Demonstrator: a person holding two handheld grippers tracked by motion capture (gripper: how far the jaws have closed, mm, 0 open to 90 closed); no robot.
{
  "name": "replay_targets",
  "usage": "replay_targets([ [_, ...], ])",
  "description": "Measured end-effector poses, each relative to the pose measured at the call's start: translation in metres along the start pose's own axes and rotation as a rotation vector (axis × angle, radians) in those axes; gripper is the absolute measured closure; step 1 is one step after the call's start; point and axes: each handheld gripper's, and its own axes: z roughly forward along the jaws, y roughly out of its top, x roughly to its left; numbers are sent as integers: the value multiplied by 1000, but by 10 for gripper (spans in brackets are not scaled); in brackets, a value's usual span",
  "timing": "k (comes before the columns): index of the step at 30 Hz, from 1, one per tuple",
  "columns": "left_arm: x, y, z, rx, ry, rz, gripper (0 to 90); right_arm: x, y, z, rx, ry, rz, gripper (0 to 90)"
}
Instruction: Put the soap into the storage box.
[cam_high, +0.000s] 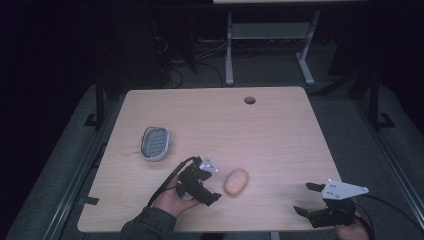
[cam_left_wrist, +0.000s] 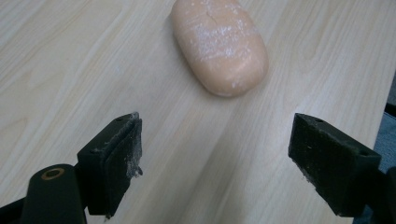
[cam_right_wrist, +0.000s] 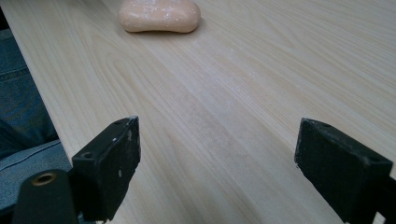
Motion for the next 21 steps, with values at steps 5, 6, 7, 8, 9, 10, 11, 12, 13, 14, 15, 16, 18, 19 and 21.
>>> replay_targets([
  [5, -2, 11, 9, 19, -16, -1, 169, 0, 0, -1, -4, 0, 1, 138],
  [6, -2, 12, 11, 20, -16, -1, 169, 0, 0, -1, -4, 0, 1, 138],
  [7, -2, 14, 12, 23, -15, 1, 169, 0, 0, -1, -5, 1, 0, 138],
  [8, -3, 16, 13, 27, -14, 2, 169, 0, 0, -1, -5, 1, 1, 138],
  [9, -3, 16, 13, 27, -14, 2, 169, 0, 0, -1, -5, 1, 4, 138],
  [10, -3, 19, 16, 29, -16, -7, 169, 0, 0, -1, -5, 2, 4, 138],
  [11, -3, 19, 16, 29, -16, -7, 169, 0, 0, -1, -5, 2, 4, 138],
  [12, -3, 22, 18, 40, -16, -7, 169, 0, 0, -1, -6, 3, 8, 138],
  [13, -3, 22, 18, 40, -16, -7, 169, 0, 0, -1, -6, 3, 8, 138],
  [14, -3, 24, 19, 37, -16, -11, 169, 0, 0, -1, -6, 3, 9, 138],
  [15, -4, 27, 21, 33, -22, -19, 191, -1, 0, -1, -8, 3, 6, 138],
  [16, -3, 28, 22, 46, -21, -14, 192, -1, 0, -1, -9, 3, 5, 138],
  [18, -4, 32, 25, 43, -19, -17, 184, -1, 0, -1, -9, 3, 5, 138],
  [19, -4, 32, 25, 43, -19, -17, 185, -1, 0, -1, -9, 3, 5, 138],
  [21, -5, 37, 27, 50, -19, -15, 185, -1, 0, -1, -9, 4, 4, 138],
])
